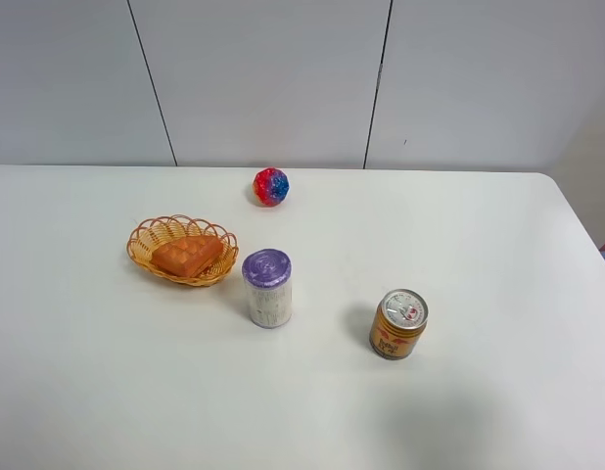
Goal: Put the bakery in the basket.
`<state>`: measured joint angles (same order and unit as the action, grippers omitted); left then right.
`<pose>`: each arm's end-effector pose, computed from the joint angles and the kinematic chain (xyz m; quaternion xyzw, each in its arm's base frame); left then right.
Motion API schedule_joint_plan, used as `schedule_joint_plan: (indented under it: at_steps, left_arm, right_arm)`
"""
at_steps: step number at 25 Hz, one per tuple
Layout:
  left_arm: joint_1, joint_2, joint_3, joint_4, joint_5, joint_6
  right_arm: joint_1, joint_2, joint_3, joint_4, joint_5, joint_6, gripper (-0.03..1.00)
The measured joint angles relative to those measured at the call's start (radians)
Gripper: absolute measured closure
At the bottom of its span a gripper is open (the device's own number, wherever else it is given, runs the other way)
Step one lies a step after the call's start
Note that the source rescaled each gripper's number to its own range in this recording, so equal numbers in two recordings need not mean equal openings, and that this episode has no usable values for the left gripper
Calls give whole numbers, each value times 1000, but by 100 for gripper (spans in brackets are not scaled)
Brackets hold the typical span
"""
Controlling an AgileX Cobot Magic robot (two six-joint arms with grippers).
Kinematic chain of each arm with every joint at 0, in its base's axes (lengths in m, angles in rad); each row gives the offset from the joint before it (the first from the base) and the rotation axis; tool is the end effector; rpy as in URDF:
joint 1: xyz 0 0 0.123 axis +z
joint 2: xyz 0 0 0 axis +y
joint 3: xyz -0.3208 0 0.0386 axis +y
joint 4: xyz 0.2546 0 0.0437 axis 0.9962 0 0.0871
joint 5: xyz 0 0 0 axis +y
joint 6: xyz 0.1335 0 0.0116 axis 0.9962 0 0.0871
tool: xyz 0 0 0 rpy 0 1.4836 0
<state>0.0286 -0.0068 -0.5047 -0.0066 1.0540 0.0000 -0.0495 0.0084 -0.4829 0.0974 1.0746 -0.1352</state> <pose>-0.0001 -0.0008 0.2632 -0.0120 0.8484 0.0043 0.5293 0.0030 0.0113 0.2541 -0.0385 0.8615 0.0020 0.5064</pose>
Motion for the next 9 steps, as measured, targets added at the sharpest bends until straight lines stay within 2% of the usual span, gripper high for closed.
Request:
schedule_joint_plan:
  at_steps: [9]
  left_arm:
    - [0,0,0,0,0,0]
  right_arm:
    - [0,-11,3,-58,-6,73,38]
